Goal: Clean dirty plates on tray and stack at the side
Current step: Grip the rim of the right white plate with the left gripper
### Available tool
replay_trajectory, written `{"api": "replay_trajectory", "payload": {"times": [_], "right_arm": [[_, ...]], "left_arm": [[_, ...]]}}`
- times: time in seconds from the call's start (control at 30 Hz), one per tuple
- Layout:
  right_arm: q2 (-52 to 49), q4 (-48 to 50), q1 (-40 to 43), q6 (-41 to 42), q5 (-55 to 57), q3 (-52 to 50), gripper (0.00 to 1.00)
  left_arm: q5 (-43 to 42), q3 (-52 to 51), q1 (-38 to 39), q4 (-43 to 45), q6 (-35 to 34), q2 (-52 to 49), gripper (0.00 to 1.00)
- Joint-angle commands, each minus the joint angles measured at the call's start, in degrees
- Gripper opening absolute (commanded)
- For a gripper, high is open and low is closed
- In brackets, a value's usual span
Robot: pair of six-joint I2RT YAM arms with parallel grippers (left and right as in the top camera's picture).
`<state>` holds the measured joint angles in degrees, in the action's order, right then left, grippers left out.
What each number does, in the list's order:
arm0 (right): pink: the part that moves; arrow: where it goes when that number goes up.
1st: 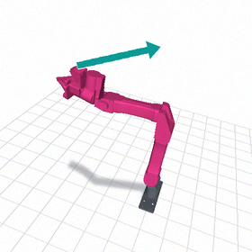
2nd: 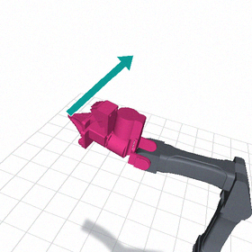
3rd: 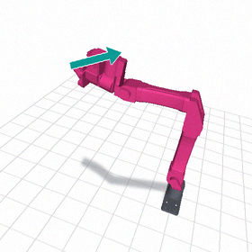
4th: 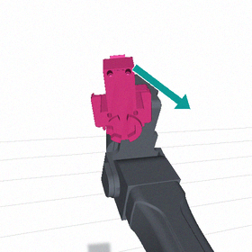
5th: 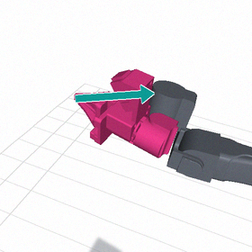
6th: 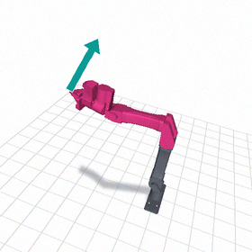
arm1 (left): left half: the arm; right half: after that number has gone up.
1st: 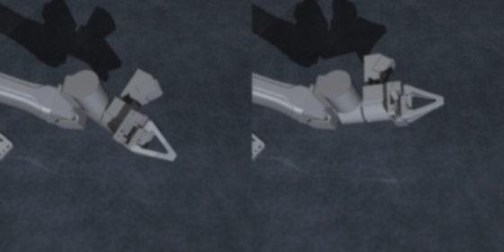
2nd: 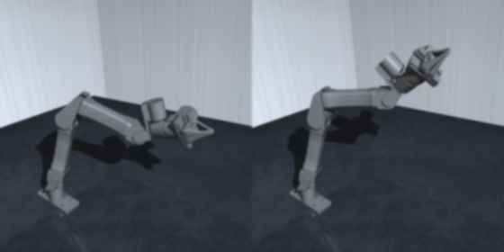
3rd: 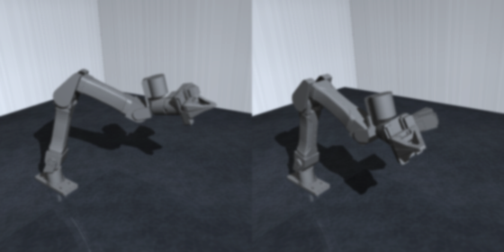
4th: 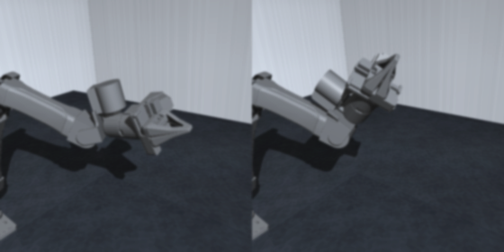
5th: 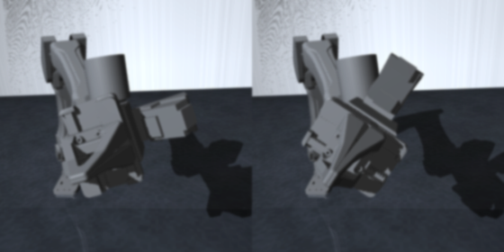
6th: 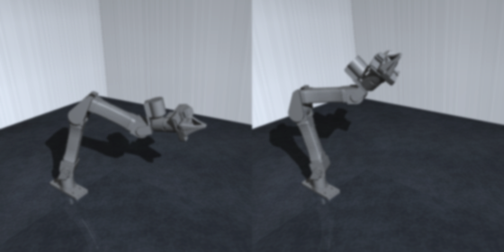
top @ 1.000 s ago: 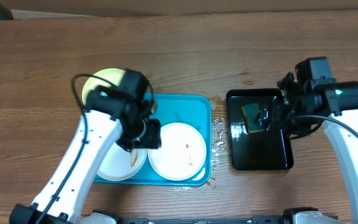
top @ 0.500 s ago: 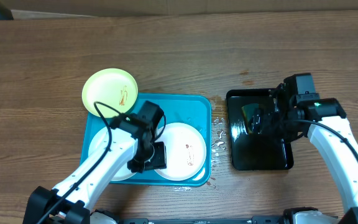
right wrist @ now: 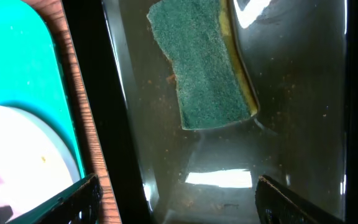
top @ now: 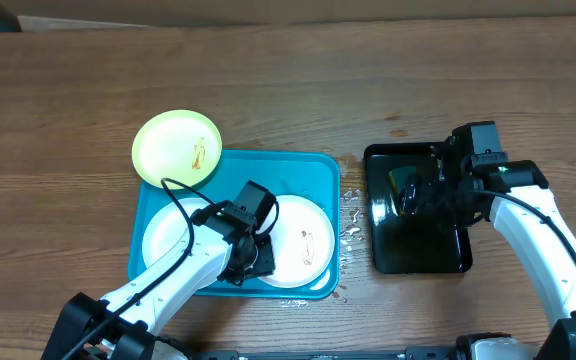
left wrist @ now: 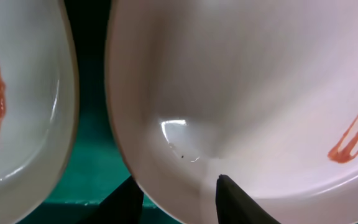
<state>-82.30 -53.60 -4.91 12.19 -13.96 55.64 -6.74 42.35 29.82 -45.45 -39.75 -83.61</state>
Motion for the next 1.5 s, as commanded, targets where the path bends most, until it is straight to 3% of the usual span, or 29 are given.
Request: {"api": "replay_trajectory", "payload": {"times": [0.0, 0.1, 0.17, 0.37, 0.6, 0.8, 0.93, 1.13, 1.27, 1.47], "right_arm": [[-0.1, 0.2, 0.1, 0.0, 0.6, -0.2, 0.81], [-0.1, 0.4, 0.1, 0.0, 1.8, -0.2, 0.82], [-0.1, 0.5, 0.1, 0.0, 1.9, -0.2, 0.82], [-0.1, 0.4, 0.1, 0.0, 1.9, -0.2, 0.86], [-0.1, 0.1, 0.1, 0.0, 1.9, -0.2, 0.86], [-0.1, -0.5, 0.1, 0.0, 1.9, -0.2, 0.87], [-0.1, -0.7, 0.1, 0.0, 1.9, -0.2, 0.87], [-0.1, -0.6, 0.1, 0.0, 1.9, -0.2, 0.87], [-0.1, -0.9, 0.1, -0.2, 1.9, -0.2, 0.87], [-0.1, -0.9, 0.1, -0.2, 1.9, -0.2, 0.88]], "left_arm": [[2.9, -0.4, 0.3, 1.3, -1.7, 0.5, 0.39], [2.7, -0.4, 0.3, 1.4, -2.6, 0.5, 0.42], [2.7, -0.3, 0.3, 2.5, -2.1, 0.5, 0.51], [0.9, 5.3, 0.1, 0.5, 3.1, 0.5, 0.51], [6.2, 18.7, 0.1, -7.2, 11.9, 0.5, 0.52], [11.8, 18.0, 0.1, -6.2, 14.7, -0.1, 0.54], [12.1, 17.4, 0.1, -6.1, 16.0, -3.1, 0.48], [12.0, 17.4, -0.6, -4.2, 16.1, -10.1, 0.23], [12.1, 17.4, -1.4, -4.2, 16.6, -13.7, 0.31], [11.7, 17.4, -4.9, -3.8, 17.2, -15.8, 0.29]]}}
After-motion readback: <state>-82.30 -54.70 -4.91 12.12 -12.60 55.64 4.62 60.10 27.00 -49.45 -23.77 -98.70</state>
